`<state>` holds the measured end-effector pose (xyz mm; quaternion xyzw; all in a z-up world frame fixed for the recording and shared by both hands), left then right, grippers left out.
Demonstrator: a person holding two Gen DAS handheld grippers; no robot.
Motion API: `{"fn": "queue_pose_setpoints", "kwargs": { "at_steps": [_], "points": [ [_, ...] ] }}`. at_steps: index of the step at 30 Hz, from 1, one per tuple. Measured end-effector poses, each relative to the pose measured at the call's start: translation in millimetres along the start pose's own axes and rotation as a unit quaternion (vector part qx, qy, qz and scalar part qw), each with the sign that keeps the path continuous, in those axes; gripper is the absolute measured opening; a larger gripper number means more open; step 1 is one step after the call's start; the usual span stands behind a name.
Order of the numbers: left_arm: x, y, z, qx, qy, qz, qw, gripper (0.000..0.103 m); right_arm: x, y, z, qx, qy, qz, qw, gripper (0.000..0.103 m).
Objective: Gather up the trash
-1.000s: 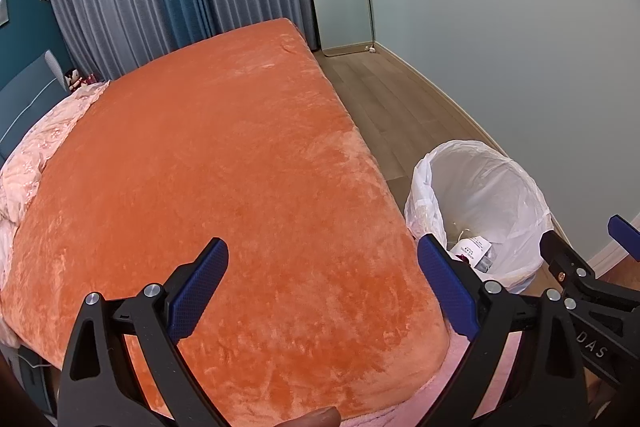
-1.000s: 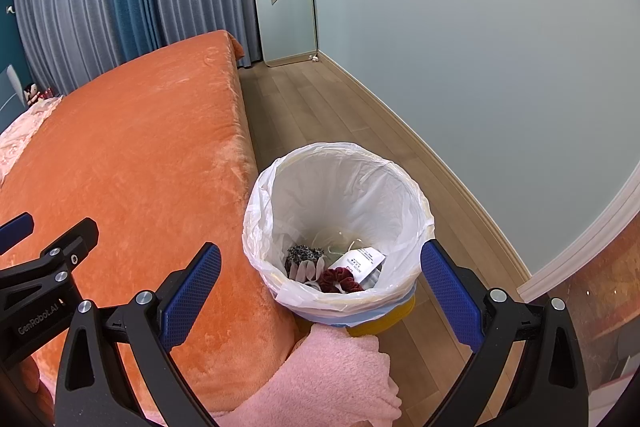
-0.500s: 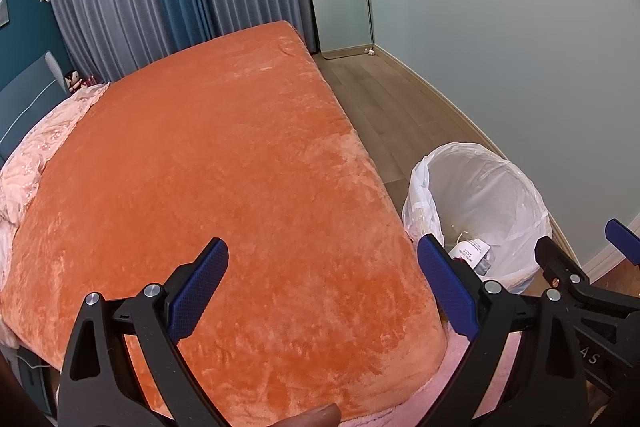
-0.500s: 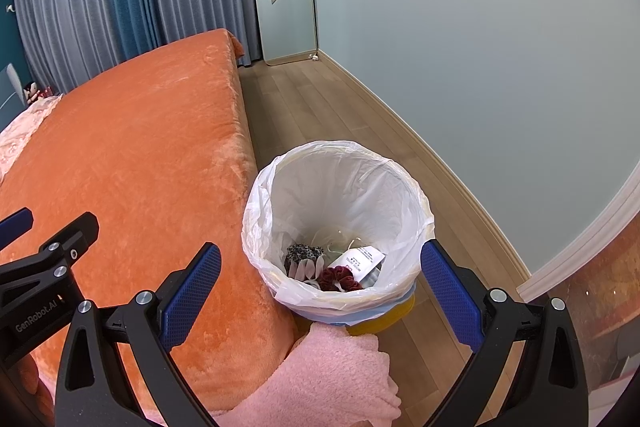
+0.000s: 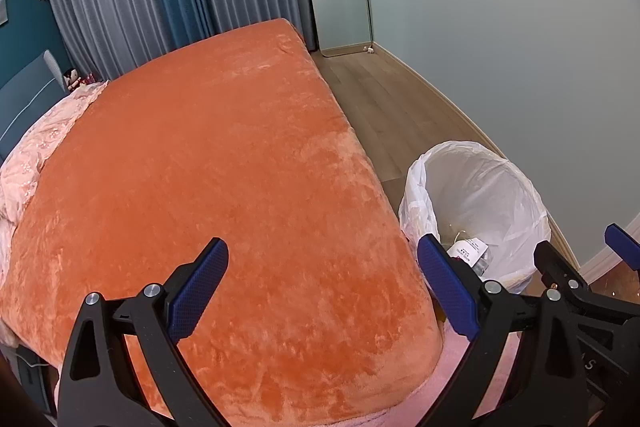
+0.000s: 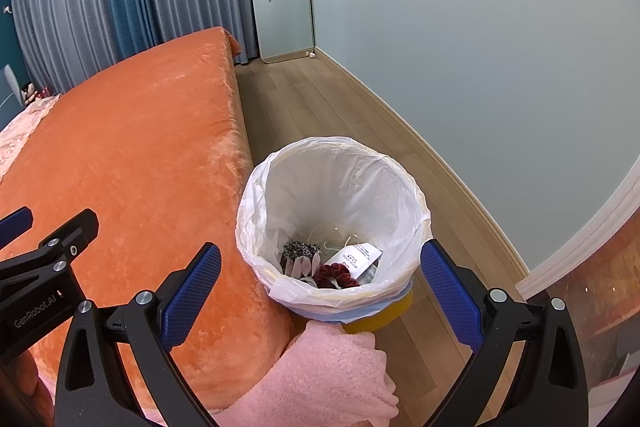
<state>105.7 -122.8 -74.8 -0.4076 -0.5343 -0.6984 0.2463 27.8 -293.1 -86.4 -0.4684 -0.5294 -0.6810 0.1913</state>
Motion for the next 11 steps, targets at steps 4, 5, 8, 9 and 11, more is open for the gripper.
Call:
{"fn": "queue_pose_setpoints", "kwargs": {
  "at_steps": [4, 5, 8, 9, 11],
  "points": [
    [-0.8, 0.1, -2.2, -0.002, -0.003, 0.002, 1.0, 0.091, -0.2, 0.2, -0.2, 0.0, 0.0, 0.0, 1.0, 0.096],
    [0.1, -0.9, -2.8, -0.003, -0.005, 0.003, 1.0, 0.091, -0.2, 0.3, -0.2, 0.0, 0.0, 0.0, 1.0, 0.096],
    [-0.8, -0.8, -5.2, -0.007, -0.013, 0.003, 0.9999, 0.091, -0.9, 0.1, -1.4, -0.001, -0.001, 0.001, 1.0, 0.096],
    [-1.1, -0.7, -5.8, -0.009, -0.016, 0.002, 0.9998, 0.091, -1.1, 0.2, -2.1, -0.003, -0.001, 0.002, 1.0, 0.096],
    [-2.6, -1.0, -8.2, -0.016, -0.022, 0.005, 0.9996, 0.091, -1.0, 0.2, -3.4, -0.005, -0.002, 0.002, 1.0, 0.096]
  ]
}}
Point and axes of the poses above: each gripper's, at about its wrist camera, not at the fingertips, and x roughly against the way its jaws point, z to its left, y to its top, the point moved 9 cm from there along -x, roughly the way its jaws point, and after that the axes turned 10 degrees about z, right-handed, at the moved point
